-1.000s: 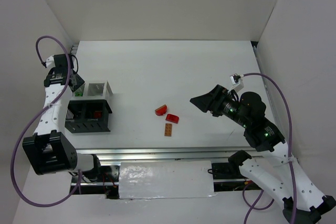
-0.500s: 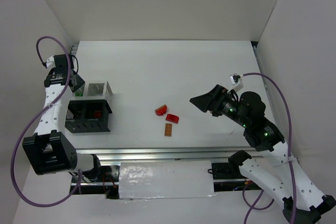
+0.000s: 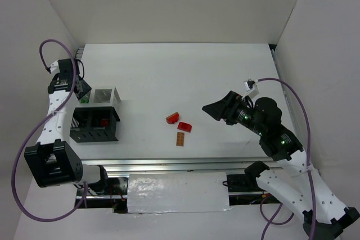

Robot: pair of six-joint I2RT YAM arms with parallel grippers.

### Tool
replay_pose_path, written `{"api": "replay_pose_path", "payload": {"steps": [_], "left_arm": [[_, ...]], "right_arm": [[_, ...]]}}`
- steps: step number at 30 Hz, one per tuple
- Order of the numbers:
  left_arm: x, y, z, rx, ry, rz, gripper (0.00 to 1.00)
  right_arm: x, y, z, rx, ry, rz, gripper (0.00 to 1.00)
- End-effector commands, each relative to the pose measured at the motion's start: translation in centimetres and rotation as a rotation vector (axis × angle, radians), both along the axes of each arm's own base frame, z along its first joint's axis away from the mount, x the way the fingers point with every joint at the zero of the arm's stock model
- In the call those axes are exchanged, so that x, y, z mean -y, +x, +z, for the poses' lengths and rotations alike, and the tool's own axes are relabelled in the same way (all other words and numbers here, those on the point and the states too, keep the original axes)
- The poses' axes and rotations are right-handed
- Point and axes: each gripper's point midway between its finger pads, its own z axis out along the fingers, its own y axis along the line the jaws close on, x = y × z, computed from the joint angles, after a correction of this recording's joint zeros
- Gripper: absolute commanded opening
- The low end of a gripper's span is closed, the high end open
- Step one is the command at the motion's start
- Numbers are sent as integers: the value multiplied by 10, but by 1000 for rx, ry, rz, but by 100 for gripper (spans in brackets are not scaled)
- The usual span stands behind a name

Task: Sort the legos into containers by color

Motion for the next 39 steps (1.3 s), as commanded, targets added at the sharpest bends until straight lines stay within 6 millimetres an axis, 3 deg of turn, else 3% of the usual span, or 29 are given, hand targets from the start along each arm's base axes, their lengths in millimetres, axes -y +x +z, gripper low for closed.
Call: {"api": "replay_pose_path", "payload": {"steps": [1, 10, 14, 21, 24, 29, 35, 38, 39], "left_arm": [[-1, 3, 4, 24, 7, -21, 0], [1, 12, -11, -26, -11, -51, 0], [4, 17, -15, -31, -30, -77, 15], [0, 12, -15, -39, -17, -40, 31], [-2, 8, -11, -35, -4, -20, 46], [-5, 5, -8, -34, 3, 2, 83], [-4, 4, 7, 18, 18, -14, 90], [7, 6, 21, 66, 20, -93, 93], [13, 8, 40, 142, 37, -128, 94]], "right_arm": [[0, -1, 6, 46, 5, 11, 84], [-8, -1, 3, 38, 16, 50, 84], [-10, 0, -1, 33, 19, 60, 84], [-11, 0, -2, 38, 2, 75, 84], [-12, -1, -3, 40, 1, 80, 84], [-14, -1, -2, 41, -4, 98, 84], [-13, 0, -3, 41, -20, 92, 84], [-6, 11, -12, 23, -63, 31, 84], [-3, 14, -21, -7, -91, 7, 84]]}}
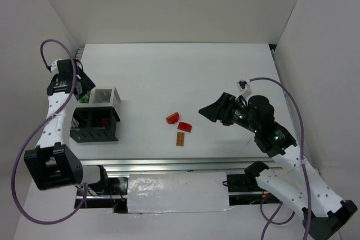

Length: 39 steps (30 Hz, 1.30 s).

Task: Sort the legos into containers by color

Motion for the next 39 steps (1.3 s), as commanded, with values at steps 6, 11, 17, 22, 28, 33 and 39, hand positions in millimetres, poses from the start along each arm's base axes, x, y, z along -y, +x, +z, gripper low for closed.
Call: {"api": "replay_pose_path", "payload": {"steps": [6, 11, 17, 22, 28, 33, 39], "left_arm": [[121, 11, 94, 381, 80, -512, 99], [165, -15, 102, 369, 55, -674, 100], [187, -59, 88, 381, 17, -892, 99], [194, -79, 47, 366, -14, -951, 99], [197, -82, 52, 403, -20, -963, 100], [199, -84, 50, 398, -27, -979, 100], [200, -84, 50, 398, -27, -984, 99]], "right_arm": [[14, 38, -60, -78, -315, -180, 85], [-30, 32, -113, -47, -601, 53, 84], [-58, 57, -160, -23, -824, 146, 78], [-66, 73, -189, -27, -946, 201, 77], [-73, 85, -218, -74, -1037, 228, 72], [-76, 87, -237, -115, -1043, 257, 66], [-62, 94, -246, -160, -1077, 189, 61]]}}
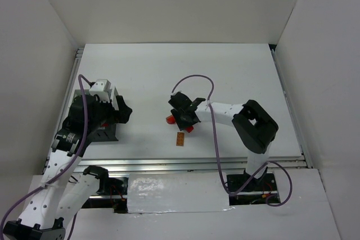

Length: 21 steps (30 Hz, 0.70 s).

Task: Sort the legos into containers by color

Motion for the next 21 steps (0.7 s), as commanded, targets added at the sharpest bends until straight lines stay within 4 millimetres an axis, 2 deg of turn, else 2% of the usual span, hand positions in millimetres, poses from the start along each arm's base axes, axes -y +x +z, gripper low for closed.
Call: {"api": "replay_pose_path", "payload": {"steps": [1, 5, 7, 8, 9, 12, 13, 14, 15, 16, 17, 18, 19, 20, 21], "left_arm": [[5, 4, 14, 60, -1, -33, 100], [4, 4, 12, 54, 0, -27, 100], [4, 4, 12, 54, -3, -28, 99], [5, 5, 13, 56, -7, -29, 100], [6, 5, 13, 57, -11, -34, 100], [22, 4, 16, 56, -62, -106, 99], [40, -2, 17, 40, -115, -206, 100], [52, -6, 19, 34, -156, -263, 100], [65, -12, 14, 4, -223, -321, 99], [81, -12, 32, 87, -284, -418, 99], [99, -30, 42, 103, -354, -561, 100], [104, -35, 46, 116, -387, -582, 100], [107, -39, 69, 234, -389, -606, 100], [106, -37, 74, 284, -382, -574, 99], [114, -46, 87, 347, -389, -614, 100]], "right_arm": [[5, 19, 7, 44, -6, -74, 54], [23, 25, 2, 31, -17, -140, 40], [31, 27, 7, 46, -22, -179, 27], [32, 28, 14, 60, -7, -192, 3], [34, 28, 19, 70, -1, -210, 0], [37, 27, 44, 114, 49, -249, 0], [34, 26, 53, 120, 90, -252, 0], [32, 22, 72, 145, 157, -252, 0], [28, 19, 84, 150, 220, -259, 0], [21, 19, 100, 170, 304, -255, 0], [14, 5, 125, 160, 435, -212, 0], [9, -2, 141, 146, 535, -210, 0], [8, 1, 164, 162, 652, -211, 0], [2, -22, 189, 104, 805, -168, 0], [2, -27, 204, 90, 886, -164, 0]]}}
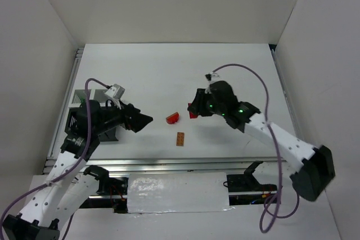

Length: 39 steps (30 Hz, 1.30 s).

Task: Sort the legos into containers by color

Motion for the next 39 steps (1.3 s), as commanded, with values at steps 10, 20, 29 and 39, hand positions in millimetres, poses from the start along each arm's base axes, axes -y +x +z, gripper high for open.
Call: {"api": "replay_pose_path", "payload": {"steps": [10, 20, 29, 39], "left_arm": [[95, -24, 110, 791, -47, -163, 100], [146, -62, 137, 1006, 47, -288, 100], [153, -70, 141, 1012, 27, -312, 100], [167, -81, 140, 1004, 8, -393, 100]], "right_arm": [[-18, -95, 171, -54, 778, 260, 0], [-14, -136, 187, -88, 845, 416, 0], [-21, -139, 184, -127, 862, 444, 0], [-26, -136, 184, -136, 876, 446, 0]]}}
